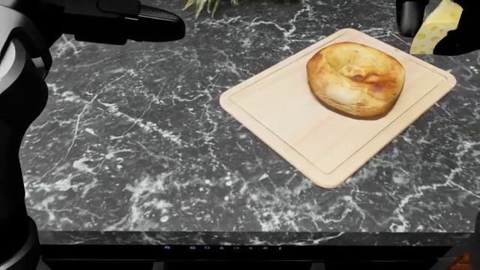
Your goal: Pick up the wedge of cheese and place it on the slice of bread to prepare a simple cheese on bread dish.
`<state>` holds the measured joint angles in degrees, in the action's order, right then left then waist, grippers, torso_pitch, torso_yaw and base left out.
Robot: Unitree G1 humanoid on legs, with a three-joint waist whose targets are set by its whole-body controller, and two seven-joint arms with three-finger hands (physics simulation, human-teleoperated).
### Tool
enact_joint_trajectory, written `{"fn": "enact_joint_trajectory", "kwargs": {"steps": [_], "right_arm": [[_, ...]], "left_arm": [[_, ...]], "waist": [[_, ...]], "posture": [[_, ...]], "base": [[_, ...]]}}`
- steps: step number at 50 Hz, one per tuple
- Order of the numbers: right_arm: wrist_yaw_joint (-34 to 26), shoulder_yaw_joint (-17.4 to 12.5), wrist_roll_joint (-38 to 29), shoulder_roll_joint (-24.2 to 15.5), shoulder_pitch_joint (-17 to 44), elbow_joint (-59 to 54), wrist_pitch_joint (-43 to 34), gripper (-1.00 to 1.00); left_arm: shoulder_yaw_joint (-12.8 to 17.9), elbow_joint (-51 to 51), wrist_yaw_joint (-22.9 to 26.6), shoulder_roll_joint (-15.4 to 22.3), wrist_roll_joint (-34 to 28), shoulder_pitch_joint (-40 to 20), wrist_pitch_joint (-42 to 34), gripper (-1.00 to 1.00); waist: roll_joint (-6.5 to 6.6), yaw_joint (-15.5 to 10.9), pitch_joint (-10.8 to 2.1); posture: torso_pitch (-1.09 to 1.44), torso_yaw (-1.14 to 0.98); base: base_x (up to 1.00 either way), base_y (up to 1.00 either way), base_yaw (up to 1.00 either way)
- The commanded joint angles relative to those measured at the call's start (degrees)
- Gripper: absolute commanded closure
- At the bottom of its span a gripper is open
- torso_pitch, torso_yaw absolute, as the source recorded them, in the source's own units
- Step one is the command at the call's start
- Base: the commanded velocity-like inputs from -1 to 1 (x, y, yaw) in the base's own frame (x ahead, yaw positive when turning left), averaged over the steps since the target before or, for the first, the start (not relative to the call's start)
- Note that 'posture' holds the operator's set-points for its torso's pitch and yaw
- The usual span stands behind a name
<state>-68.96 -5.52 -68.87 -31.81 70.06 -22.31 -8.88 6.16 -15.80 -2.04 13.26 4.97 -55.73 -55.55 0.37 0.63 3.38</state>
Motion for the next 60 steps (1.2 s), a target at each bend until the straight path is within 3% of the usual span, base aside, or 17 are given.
{"fn": "enact_joint_trajectory", "kwargs": {"steps": [1, 18, 32, 50, 60], "right_arm": [[3.35, -0.12, -0.34, -0.16, 3.5, -1.04, 0.42, 1.0], [15.41, 2.6, 0.13, 4.21, 14.54, -20.6, 1.54, 1.0], [17.74, 4.0, 0.42, 7.82, 14.81, -22.11, 0.08, 1.0], [26.84, 4.97, 1.89, 9.65, 18.54, -32.63, 0.75, 1.0], [26.92, 5.42, 2.56, 10.7, 17.24, -31.62, 0.19, 1.0]], "left_arm": [[0.48, -1.7, -0.14, 0.46, -0.05, -1.81, 1.56, -1.0], [0.7, -1.05, -0.09, 1.1, 0.25, -2.08, 1.71, -1.0], [1.01, -1.02, -0.17, 1.37, 0.58, -1.96, 1.84, -1.0], [0.94, -1.48, -0.44, 1.33, 0.9, -1.44, 1.86, -1.0], [0.73, -1.24, -0.5, 1.14, 0.77, -1.28, 2.18, -1.0]], "waist": [[-0.2, -0.02, -1.81], [0.17, 0.03, -1.61], [0.23, -0.1, -1.52], [0.44, -0.16, -1.64], [0.39, -0.23, -1.65]], "posture": [[0.0, 0.0], [0.0, 0.0], [0.0, 0.0], [0.0, 0.0], [0.0, 0.0]], "base": [[0.0, 0.0, 0.0], [0.0, 0.0, 0.0], [0.0, 0.0, 0.0], [0.0, 0.0, 0.0], [0.0, 0.0, 0.0]]}}
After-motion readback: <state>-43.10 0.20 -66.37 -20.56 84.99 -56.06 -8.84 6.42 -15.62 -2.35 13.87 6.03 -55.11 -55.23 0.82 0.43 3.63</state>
